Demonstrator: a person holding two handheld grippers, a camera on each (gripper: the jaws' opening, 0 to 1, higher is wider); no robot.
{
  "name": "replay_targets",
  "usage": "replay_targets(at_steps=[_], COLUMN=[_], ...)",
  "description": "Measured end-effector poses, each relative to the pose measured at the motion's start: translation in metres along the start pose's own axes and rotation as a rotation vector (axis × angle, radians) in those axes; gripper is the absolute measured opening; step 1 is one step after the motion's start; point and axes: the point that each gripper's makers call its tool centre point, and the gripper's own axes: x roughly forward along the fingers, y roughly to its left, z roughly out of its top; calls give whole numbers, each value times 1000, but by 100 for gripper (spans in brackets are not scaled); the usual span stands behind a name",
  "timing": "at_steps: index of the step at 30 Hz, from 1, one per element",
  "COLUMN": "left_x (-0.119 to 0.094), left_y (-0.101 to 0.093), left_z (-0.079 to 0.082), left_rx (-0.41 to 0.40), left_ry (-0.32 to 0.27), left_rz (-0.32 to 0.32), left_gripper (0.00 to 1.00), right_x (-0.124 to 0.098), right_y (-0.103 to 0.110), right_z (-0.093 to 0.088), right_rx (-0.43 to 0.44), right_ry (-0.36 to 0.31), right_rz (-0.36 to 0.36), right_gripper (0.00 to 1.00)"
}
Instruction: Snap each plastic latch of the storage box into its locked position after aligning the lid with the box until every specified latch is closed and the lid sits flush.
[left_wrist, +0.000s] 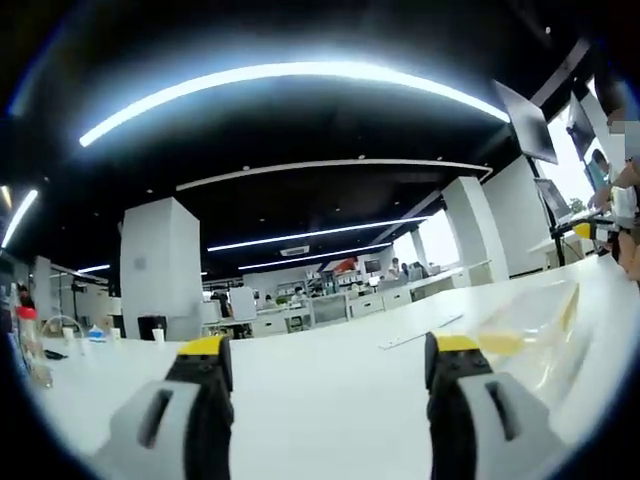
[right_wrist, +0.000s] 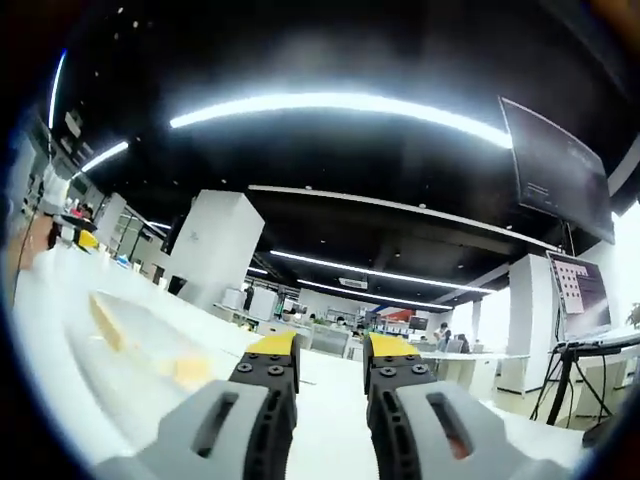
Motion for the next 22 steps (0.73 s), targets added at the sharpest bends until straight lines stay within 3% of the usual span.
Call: replay_targets(at_steps=[7, 22], left_x=[-1, 0], left_y=[-6, -3], left_z=[1, 0], left_rx=[-21, -40], left_ry=[-7, -2], left_rz=[-31, -25], left_gripper=[79, 78], right_x=[2, 9], right_y=[-2, 2], right_z=[-7, -13], right_rx=[-74, -101], right_ry=[42, 73], right_rz=[-33, -13], right_gripper=[24, 24])
